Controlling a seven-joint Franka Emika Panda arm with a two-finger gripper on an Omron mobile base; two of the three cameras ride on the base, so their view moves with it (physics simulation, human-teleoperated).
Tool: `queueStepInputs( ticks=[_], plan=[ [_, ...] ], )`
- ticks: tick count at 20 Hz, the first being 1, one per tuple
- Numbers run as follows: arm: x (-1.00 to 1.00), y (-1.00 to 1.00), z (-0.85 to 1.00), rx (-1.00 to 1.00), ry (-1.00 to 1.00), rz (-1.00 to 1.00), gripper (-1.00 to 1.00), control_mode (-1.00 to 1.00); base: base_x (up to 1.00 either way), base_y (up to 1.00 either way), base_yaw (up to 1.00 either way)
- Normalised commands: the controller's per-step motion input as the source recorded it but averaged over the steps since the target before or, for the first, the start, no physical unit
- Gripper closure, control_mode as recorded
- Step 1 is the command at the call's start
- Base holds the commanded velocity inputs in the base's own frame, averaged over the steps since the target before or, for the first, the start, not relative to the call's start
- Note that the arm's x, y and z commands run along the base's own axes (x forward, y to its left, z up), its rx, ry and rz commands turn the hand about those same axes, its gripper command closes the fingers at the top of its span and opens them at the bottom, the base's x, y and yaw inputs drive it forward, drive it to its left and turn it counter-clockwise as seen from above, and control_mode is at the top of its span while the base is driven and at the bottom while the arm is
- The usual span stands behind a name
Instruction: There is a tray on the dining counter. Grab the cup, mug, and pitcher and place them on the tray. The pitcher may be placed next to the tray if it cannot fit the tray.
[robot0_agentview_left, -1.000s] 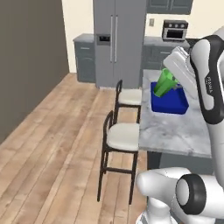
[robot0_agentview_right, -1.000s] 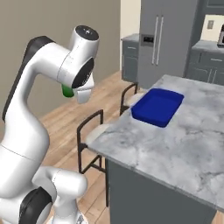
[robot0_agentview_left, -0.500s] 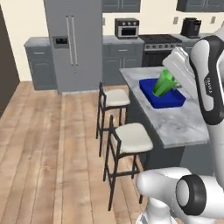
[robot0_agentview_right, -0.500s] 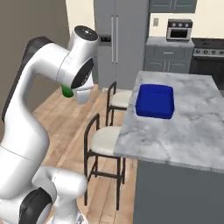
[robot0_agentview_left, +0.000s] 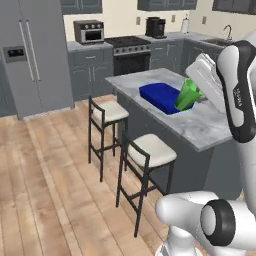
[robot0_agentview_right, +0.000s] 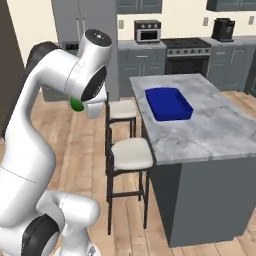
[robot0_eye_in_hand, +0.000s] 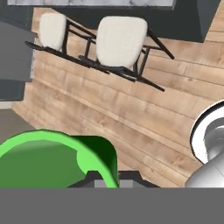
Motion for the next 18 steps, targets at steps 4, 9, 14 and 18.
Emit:
queueStepInputs(
  ticks=[4,9,14,18],
  plan=[
    [0.00,0.00,0.00,0.00,0.00,0.00,1.00,1.00,0.11,0.89,-0.54],
    [0.00,0.00,0.00,0.00,0.00,0.00,1.00,1.00,0.42,0.88,-0.49],
    [0.00,0.00,0.00,0.00,0.00,0.00,1.00,1.00,0.69,0.89,-0.41],
    [0.00,0.00,0.00,0.00,0.00,0.00,1.00,1.00,0.48,0.84,-0.40]
  ],
)
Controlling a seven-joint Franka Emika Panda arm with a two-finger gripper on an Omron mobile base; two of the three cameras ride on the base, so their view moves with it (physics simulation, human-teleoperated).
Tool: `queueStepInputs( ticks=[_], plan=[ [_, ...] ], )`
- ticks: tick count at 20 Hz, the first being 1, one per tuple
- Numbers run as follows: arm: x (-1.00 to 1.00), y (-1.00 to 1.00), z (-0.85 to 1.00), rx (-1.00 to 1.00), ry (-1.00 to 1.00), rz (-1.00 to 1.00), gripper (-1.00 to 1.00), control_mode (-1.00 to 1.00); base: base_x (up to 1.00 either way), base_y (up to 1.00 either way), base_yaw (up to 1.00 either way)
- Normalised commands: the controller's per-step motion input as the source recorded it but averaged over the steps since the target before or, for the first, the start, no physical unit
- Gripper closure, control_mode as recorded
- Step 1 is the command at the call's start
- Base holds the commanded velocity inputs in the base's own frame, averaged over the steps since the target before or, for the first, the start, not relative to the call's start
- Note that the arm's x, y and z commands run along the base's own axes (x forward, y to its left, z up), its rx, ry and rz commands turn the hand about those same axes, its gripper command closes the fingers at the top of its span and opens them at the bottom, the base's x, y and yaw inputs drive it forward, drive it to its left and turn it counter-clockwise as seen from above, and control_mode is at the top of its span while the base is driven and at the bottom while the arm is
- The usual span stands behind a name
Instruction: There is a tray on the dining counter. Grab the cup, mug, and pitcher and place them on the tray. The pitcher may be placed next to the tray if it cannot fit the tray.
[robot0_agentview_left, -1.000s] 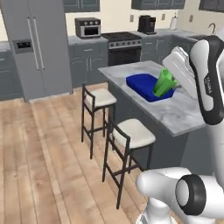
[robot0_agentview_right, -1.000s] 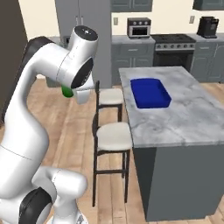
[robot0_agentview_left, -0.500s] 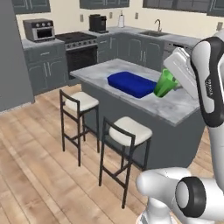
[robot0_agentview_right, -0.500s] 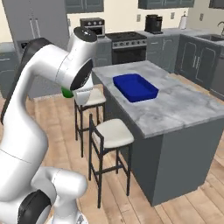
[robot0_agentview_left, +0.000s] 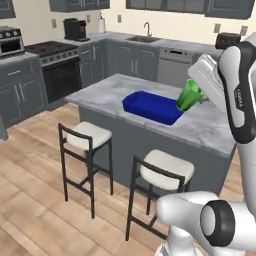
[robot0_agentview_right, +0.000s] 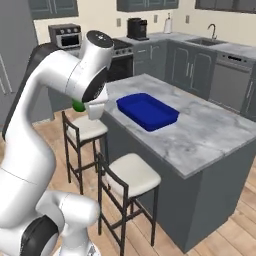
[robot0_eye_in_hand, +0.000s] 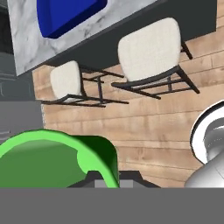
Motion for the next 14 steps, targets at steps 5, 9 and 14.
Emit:
queueStepInputs(
  ticks=[5,9,14],
  plan=[
    [0.00,0.00,0.00,0.00,0.00,0.00,1.00,1.00,0.26,0.88,-0.42],
    [0.00,0.00,0.00,0.00,0.00,0.00,1.00,1.00,0.45,0.81,-0.42],
    [0.00,0.00,0.00,0.00,0.00,0.00,1.00,1.00,0.71,0.60,-0.41]
  ],
)
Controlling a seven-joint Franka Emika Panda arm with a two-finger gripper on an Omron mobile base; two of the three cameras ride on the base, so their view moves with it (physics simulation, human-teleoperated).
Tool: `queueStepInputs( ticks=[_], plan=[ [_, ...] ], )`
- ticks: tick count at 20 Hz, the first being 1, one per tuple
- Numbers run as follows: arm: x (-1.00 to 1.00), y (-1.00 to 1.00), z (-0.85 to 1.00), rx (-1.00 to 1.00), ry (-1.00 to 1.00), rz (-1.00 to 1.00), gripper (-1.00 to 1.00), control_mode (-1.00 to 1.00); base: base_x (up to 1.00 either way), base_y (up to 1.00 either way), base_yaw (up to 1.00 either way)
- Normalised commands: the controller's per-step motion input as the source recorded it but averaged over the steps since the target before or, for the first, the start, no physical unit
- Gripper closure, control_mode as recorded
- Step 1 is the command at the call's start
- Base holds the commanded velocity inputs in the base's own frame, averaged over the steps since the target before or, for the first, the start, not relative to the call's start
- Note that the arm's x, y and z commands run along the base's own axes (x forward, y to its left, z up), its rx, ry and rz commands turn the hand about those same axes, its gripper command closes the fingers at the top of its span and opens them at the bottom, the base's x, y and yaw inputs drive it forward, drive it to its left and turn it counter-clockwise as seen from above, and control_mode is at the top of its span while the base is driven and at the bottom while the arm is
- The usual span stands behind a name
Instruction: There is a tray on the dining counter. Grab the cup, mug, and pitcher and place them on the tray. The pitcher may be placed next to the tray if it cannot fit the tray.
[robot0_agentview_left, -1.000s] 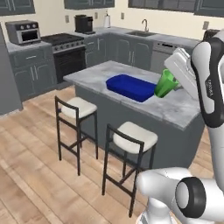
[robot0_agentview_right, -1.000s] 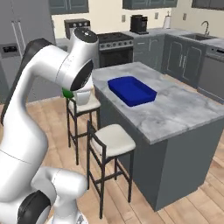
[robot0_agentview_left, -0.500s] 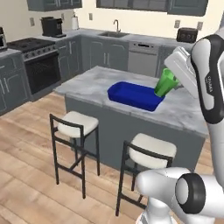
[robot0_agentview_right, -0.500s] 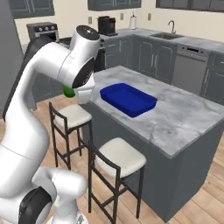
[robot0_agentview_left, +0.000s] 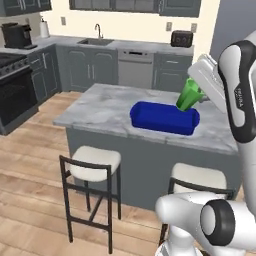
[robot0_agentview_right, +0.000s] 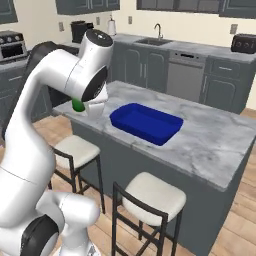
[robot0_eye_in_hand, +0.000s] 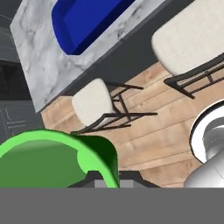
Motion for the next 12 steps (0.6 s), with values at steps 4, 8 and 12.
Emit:
queueStepInputs(
  ticks=[4,8,12],
  plan=[
    [0.00,0.00,0.00,0.00,0.00,0.00,1.00,1.00,0.85,0.33,-0.39],
    [0.00,0.00,0.00,0.00,0.00,0.00,1.00,1.00,0.96,0.06,-0.35],
    [0.00,0.00,0.00,0.00,0.00,0.00,1.00,1.00,0.90,0.08,-0.32]
  ],
)
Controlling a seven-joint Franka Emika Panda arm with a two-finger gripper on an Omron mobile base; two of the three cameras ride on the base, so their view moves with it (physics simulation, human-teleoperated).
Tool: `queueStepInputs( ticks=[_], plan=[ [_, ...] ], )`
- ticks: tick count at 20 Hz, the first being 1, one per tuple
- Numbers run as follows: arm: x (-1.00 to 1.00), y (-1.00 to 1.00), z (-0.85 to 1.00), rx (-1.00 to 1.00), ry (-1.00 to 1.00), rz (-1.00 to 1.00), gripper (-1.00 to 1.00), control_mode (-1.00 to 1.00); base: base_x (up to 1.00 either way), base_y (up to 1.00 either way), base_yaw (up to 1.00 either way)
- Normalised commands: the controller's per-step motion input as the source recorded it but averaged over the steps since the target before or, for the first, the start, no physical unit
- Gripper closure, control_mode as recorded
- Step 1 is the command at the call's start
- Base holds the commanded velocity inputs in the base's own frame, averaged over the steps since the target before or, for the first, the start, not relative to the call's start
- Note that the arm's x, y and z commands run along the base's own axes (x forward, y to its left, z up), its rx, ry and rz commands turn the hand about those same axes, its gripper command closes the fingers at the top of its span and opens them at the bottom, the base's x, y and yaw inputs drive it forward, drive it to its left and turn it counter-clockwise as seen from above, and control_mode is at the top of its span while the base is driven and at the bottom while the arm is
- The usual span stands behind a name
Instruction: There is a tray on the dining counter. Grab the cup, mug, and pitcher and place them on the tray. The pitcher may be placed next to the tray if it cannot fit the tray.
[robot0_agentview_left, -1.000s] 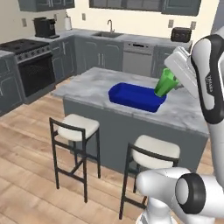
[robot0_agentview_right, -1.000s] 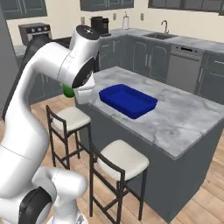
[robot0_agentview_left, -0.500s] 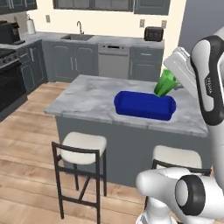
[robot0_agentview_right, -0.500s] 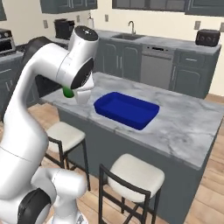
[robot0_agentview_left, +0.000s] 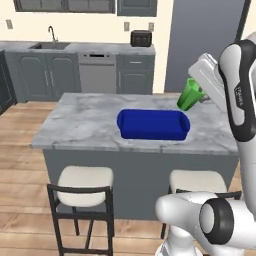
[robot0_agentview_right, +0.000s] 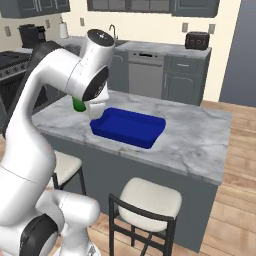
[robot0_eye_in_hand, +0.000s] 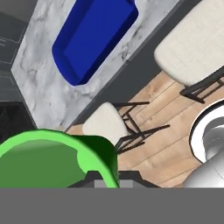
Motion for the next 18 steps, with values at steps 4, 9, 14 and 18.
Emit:
queueStepInputs(
  ticks=[4,9,14,18],
  plan=[
    [0.43,0.00,0.00,-0.01,0.06,-0.14,1.00,-1.00,0.39,0.06,-0.15],
    [1.00,0.00,0.00,-0.06,0.15,-0.25,1.00,-1.00,0.00,0.00,0.00],
    [0.95,-0.16,-0.06,-0.05,0.19,-0.19,1.00,-1.00,0.00,0.00,0.00],
    [0.71,-0.28,-0.30,0.00,0.15,-0.17,1.00,-1.00,0.00,0.00,0.00]
  ],
)
